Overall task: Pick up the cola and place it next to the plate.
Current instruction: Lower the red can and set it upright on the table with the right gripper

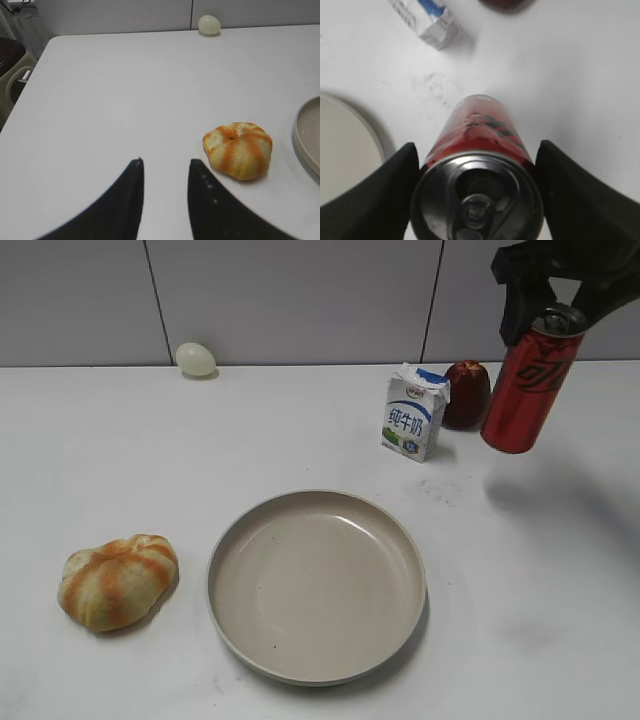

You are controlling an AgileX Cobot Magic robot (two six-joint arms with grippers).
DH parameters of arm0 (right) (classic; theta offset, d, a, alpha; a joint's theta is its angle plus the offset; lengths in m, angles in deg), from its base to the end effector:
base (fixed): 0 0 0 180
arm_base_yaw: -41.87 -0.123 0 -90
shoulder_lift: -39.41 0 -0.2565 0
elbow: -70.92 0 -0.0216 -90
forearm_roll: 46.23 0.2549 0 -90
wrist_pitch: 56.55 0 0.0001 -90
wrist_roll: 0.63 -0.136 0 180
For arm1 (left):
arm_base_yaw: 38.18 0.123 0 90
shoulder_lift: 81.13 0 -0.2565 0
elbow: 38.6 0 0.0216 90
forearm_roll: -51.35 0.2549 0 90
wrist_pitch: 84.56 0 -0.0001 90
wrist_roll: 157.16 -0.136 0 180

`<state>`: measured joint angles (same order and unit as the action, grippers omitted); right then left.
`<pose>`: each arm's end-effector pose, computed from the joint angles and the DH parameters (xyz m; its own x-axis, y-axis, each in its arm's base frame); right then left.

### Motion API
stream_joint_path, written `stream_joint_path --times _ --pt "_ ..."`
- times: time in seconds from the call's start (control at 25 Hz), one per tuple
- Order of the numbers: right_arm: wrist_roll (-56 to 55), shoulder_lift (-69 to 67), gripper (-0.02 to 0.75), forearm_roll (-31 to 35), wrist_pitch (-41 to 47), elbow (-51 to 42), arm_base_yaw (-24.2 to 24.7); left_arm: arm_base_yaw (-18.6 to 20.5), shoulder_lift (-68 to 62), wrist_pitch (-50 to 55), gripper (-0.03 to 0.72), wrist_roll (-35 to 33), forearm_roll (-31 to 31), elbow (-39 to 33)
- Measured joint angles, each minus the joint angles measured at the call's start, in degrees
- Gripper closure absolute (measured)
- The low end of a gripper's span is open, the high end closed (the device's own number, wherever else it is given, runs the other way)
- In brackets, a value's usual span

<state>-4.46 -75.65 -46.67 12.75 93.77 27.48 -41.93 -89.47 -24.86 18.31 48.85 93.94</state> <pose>0.3947 0.1003 0.2381 -0.9325 -0.1731 -0.3169 -0.1869 0.9823 0.0135 0.0671 -0.0095 0.2628 -0.4229 0.0848 -0.9022 0.1236 0.9917 0.0353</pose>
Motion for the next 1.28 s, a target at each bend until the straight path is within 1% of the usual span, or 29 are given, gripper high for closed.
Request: stream_joint_path --times 0.12,0.24,0.32,0.48,0.56,0.72,0.84,0.96,1.28 --pt "-0.9 4.1 0.188 0.0 -1.7 -7.3 -2.3 0.0 0.0 0.0 0.451 0.0 0.0 0.0" --pt "-2.0 8.4 0.188 -0.1 -6.9 -16.0 -5.6 0.0 0.0 0.0 0.451 0.0 0.0 0.0" --pt "-2.3 10.1 0.188 -0.3 -9.8 -21.2 -8.7 0.0 0.0 0.0 0.451 0.0 0.0 0.0" --pt "-5.4 10.6 0.188 -1.9 -13.7 -28.4 -13.3 0.0 0.0 0.0 0.451 0.0 0.0 0.0" --pt "-6.8 10.6 0.188 -2.0 -16.5 -30.8 -14.0 0.0 0.0 0.0 0.451 0.0 0.0 0.0" --pt "-7.8 10.6 0.188 -2.1 -19.0 -33.2 -14.0 0.0 0.0 0.0 0.451 0.0 0.0 0.0" --pt "-7.9 10.6 0.188 -0.3 -19.8 -33.3 -14.0 0.0 0.0 0.0 0.451 0.0 0.0 0.0" --pt "-7.9 10.6 0.188 1.3 -20.0 -33.3 -14.0 0.0 0.0 0.0 0.451 0.0 0.0 0.0" --pt "-7.9 10.6 0.188 1.2 -19.5 -33.4 -14.0 0.0 0.0 0.0 0.451 0.0 0.0 0.0"
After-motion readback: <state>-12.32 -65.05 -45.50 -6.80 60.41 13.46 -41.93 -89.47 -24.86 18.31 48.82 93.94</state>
